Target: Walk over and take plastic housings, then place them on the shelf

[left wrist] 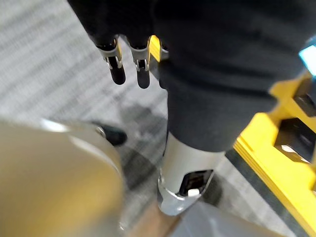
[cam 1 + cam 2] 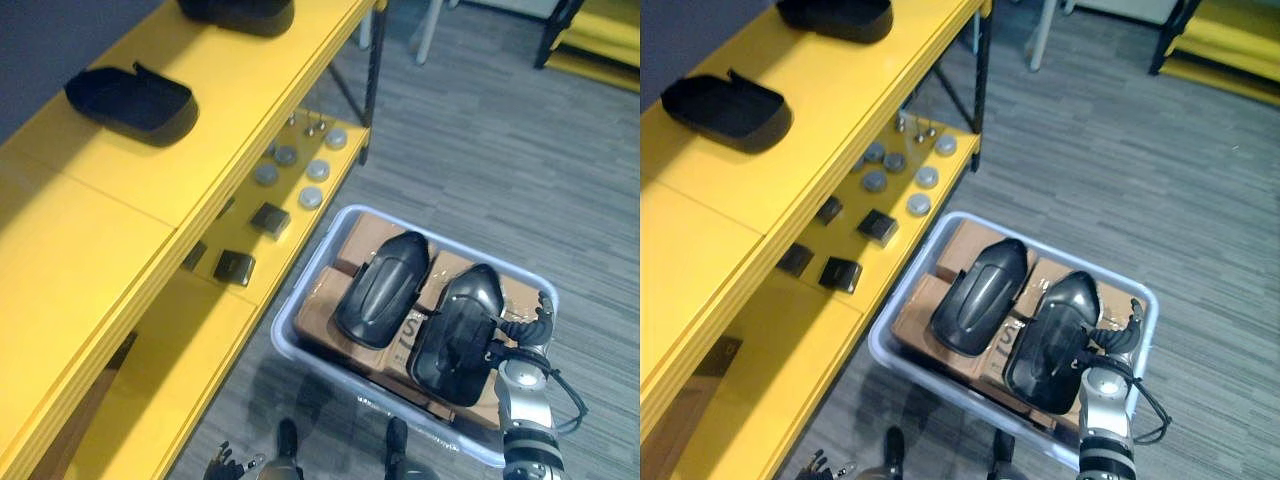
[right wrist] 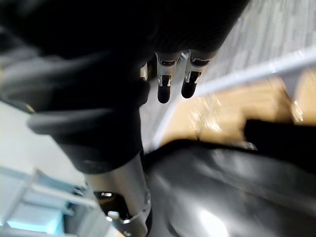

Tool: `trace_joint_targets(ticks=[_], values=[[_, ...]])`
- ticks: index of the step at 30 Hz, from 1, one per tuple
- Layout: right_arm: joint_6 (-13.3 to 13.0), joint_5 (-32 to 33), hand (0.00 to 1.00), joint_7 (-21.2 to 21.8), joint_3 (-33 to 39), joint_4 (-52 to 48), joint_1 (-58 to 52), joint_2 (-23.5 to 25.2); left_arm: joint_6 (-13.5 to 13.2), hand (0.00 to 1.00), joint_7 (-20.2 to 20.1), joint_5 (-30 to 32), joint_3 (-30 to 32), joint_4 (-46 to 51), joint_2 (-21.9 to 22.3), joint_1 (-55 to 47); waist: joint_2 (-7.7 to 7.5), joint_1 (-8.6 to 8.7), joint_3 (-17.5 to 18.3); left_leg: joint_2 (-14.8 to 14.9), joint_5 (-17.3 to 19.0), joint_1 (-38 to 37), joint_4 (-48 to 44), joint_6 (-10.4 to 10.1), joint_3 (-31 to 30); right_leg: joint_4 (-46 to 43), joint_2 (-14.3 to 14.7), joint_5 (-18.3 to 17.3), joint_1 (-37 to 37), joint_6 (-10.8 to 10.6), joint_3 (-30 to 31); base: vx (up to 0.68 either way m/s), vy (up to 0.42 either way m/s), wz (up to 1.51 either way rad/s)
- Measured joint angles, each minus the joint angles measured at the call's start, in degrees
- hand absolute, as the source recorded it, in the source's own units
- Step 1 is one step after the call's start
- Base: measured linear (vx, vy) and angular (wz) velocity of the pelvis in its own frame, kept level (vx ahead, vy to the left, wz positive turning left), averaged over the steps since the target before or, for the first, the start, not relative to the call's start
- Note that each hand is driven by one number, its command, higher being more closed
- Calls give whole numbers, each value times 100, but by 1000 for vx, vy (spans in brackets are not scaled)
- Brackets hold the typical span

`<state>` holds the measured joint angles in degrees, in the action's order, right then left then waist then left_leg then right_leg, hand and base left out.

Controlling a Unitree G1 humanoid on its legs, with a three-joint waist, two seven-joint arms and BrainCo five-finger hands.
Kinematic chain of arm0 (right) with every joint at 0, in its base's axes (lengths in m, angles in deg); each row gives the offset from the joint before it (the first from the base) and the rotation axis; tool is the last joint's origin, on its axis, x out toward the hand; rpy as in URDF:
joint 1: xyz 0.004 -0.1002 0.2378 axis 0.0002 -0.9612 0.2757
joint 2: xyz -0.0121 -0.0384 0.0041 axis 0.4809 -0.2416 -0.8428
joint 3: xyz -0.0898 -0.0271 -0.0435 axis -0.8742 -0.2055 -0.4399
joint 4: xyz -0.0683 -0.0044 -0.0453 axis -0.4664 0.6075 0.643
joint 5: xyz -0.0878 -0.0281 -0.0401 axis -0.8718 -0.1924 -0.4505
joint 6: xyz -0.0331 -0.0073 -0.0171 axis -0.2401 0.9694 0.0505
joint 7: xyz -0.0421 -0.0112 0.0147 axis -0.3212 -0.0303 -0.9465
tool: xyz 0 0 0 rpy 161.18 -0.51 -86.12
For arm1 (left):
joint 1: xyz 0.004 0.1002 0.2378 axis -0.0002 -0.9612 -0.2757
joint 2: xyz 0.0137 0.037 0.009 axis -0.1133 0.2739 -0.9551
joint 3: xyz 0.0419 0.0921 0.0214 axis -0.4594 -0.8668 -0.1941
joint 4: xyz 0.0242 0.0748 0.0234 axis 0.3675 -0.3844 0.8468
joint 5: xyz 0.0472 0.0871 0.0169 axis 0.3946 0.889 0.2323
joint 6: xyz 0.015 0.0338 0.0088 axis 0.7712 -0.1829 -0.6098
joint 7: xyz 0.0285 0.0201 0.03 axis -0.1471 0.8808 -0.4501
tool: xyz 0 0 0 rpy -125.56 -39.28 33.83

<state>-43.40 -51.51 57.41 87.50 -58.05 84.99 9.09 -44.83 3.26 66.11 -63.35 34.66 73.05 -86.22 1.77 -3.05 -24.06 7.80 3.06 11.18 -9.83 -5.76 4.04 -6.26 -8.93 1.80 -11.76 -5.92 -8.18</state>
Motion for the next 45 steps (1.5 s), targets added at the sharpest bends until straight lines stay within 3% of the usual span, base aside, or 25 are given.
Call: trace_joint_targets(ticks=[2,11,19,26,33,37,45], values=[[-3,-16,0,-32,-36,166,102,-29,-1,0,62,-14,-5,-147,-44,121,-2,-75,-91,-2,76,233,-197,28,-9,26,-3,76,-134,-12,38,-45,60,-5],[52,-770,0,-395,-386,194,141,226,-72,0,477,-505,-477,-388,-94,654,-12,-60,-168,29,254,676,-669,27,115,-108,12,169,-547,4,283,-77,44,-11],[177,-877,0,-739,-386,182,95,379,-177,0,707,-669,-855,-217,-32,753,-42,-56,-205,33,248,761,-636,29,170,-107,19,184,-692,5,306,-1,7,-2],[255,-1443,0,-799,-602,-385,11,125,-341,0,696,-613,-1159,95,-39,740,-43,-45,-226,24,237,745,-556,44,203,-47,15,192,-698,2,317,11,5,-1],[222,-1552,0,-1128,-577,-1355,39,-347,-350,0,692,-468,-1166,121,-41,704,-42,-17,-269,6,231,597,-500,52,207,18,3,232,-542,-2,321,0,0,0],[219,-1540,0,-1155,-579,-1490,-108,-224,-347,0,689,-427,-1166,114,-34,688,-40,76,-270,-11,208,572,-446,69,217,173,2,321,-476,7,326,0,0,0],[224,-1296,0,-976,-602,-1494,-915,553,-337,0,692,-429,-1166,76,1,711,-33,152,-274,-21,207,572,-431,71,222,194,-1,323,-476,9,337,0,0,0]])
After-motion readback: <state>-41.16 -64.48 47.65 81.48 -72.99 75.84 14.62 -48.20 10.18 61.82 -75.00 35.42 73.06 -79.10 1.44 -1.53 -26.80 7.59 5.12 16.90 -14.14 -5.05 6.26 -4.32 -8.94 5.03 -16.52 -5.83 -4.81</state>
